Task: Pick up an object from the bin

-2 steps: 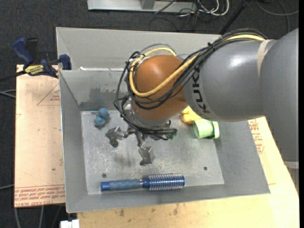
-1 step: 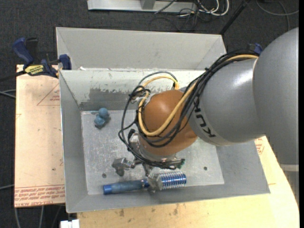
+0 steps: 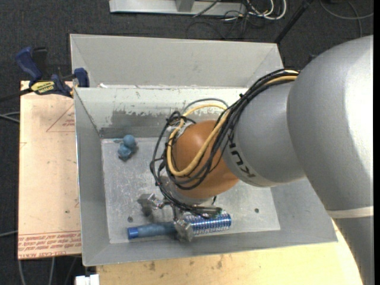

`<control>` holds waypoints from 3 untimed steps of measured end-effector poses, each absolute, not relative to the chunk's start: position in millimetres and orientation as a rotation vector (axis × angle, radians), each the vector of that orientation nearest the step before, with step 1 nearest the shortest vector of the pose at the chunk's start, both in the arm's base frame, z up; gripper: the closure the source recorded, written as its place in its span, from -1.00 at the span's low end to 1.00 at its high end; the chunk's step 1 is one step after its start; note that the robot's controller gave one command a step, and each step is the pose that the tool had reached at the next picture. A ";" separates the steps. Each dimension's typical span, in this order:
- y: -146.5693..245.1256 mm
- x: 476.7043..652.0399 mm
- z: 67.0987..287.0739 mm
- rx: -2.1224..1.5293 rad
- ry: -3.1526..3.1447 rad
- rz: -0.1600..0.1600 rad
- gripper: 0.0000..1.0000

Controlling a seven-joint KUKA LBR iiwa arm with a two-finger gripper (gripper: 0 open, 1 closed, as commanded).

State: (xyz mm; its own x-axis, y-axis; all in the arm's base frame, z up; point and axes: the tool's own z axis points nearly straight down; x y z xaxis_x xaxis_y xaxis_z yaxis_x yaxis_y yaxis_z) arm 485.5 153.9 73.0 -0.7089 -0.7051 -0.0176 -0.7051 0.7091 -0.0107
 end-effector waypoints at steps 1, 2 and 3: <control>154.2 480.6 70.2 -1.194 2.900 0.001 1.00; 144.7 521.6 184.2 -1.136 2.918 -0.001 1.00; 137.5 516.8 233.5 -1.179 2.905 0.000 1.00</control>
Offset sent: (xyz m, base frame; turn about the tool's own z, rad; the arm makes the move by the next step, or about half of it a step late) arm 0.0000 0.0000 0.0000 0.0000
